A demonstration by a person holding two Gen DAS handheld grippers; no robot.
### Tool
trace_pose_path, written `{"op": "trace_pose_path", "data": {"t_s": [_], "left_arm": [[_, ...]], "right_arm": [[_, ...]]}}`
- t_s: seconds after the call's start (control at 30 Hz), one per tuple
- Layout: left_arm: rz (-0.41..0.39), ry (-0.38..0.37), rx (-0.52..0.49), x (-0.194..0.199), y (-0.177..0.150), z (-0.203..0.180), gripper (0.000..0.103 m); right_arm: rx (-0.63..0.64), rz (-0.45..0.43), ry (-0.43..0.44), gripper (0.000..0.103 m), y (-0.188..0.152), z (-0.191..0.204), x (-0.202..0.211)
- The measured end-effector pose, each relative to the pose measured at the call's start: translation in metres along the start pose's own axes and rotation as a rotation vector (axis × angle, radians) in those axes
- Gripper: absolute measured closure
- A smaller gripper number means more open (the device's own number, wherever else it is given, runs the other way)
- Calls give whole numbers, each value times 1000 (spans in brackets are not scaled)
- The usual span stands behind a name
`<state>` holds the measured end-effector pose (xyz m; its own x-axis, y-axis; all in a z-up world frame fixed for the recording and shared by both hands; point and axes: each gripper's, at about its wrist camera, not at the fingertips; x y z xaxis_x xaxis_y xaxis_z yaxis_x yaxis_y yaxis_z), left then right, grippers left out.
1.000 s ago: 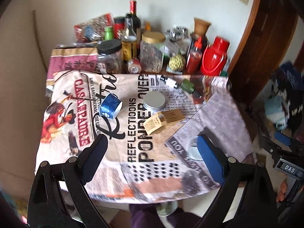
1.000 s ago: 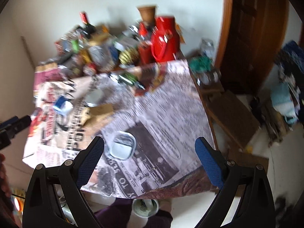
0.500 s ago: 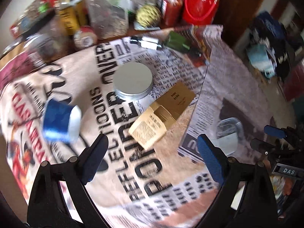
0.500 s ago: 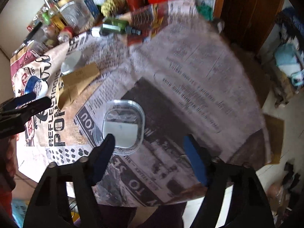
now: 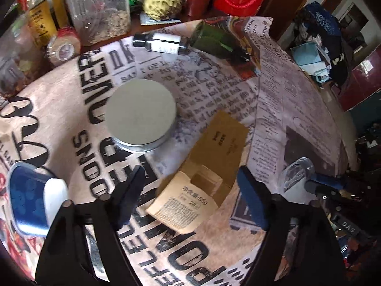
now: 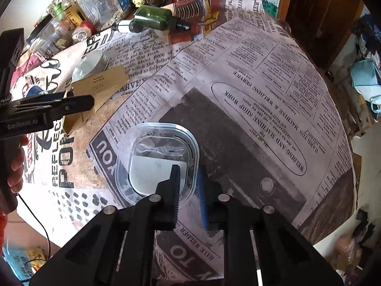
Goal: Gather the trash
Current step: 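Grasp the brown paper bag with the left gripper while the right gripper grasps the clear container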
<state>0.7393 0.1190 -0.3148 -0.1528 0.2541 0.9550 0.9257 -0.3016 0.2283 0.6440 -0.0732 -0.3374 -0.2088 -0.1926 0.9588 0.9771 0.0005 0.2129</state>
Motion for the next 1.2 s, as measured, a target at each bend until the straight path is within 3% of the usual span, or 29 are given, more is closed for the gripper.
{"op": "trace_pose_path", "data": {"t_s": [0.17,0.3,0.6,0.93,1.2], "left_arm": [[27,-7,-62,-3,-3,-18,57],[16,12,-65,1,-8,-29,60],[-68,81,35,38,-10,-39,63],[-260,128,132,118,-19,-67,63],[-436,192,184,181,-46,-112,64]], "right_arm": [[-6,-9,2,101,2,-2,0],[16,-10,5,101,1,-2,2],[23,-78,37,101,3,-9,36],[53,-248,102,101,3,-22,123],[140,-396,117,101,-3,-35,183]]}}
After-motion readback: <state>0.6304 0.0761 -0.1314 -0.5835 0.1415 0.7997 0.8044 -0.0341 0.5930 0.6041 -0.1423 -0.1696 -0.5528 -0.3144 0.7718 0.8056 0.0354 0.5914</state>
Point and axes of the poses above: each gripper's, at about its wrist camera, not at the fingertips, and x roughly against the way its jaws point, z to its left, y to its top, and after that the axes turned 6 degrees about z, right-handed
